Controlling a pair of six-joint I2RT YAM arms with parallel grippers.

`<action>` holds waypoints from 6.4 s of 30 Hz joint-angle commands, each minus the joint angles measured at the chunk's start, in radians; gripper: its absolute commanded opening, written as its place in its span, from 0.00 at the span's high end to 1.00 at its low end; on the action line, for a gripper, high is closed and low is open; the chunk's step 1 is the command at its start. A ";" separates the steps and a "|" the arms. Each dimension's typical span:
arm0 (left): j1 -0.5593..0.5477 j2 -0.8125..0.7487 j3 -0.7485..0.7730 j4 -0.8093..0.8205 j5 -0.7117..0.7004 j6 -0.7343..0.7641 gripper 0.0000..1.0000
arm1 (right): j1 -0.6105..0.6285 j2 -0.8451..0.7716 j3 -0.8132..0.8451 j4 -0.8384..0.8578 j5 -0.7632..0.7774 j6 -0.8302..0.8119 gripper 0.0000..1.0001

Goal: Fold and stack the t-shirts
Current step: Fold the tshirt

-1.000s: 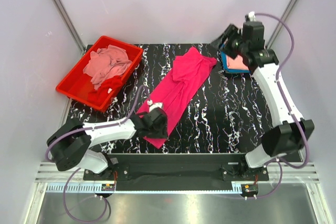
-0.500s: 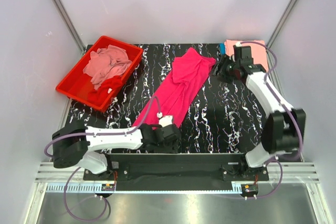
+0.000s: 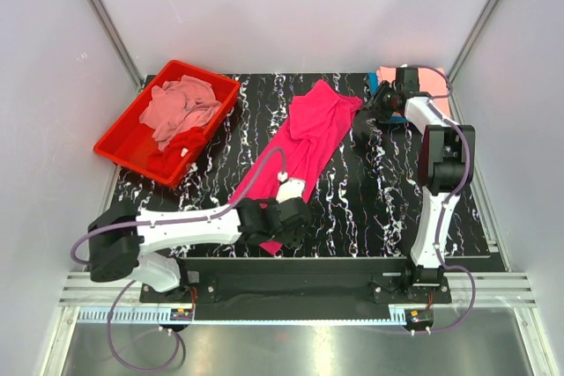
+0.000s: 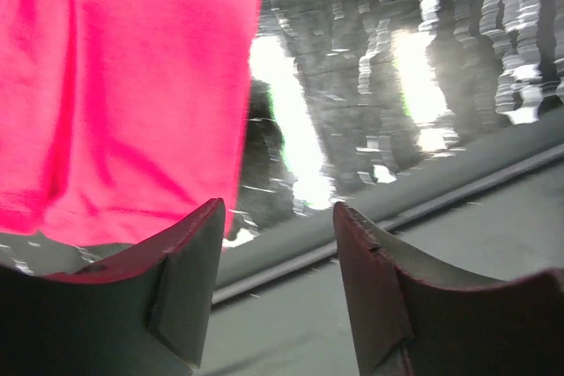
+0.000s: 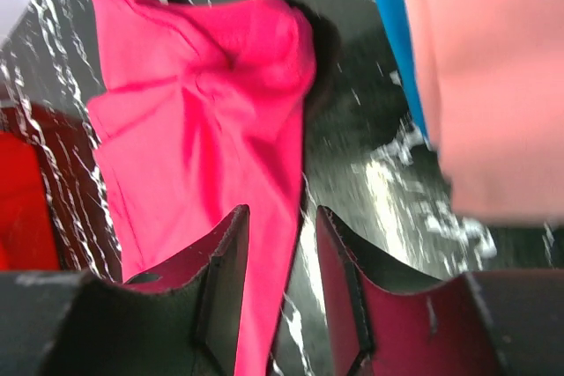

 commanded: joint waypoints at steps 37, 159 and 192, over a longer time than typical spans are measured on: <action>-0.097 0.234 -0.036 -0.074 -0.133 0.134 0.99 | -0.021 0.336 0.296 0.159 -0.019 0.077 0.59; 0.451 -0.384 -0.312 -0.002 0.374 0.112 0.33 | 1.066 -1.077 -1.186 -0.379 0.286 0.798 1.00; 0.075 -0.106 -0.406 0.359 0.391 -0.172 0.42 | 1.066 -1.356 -1.200 -0.573 0.328 0.838 0.98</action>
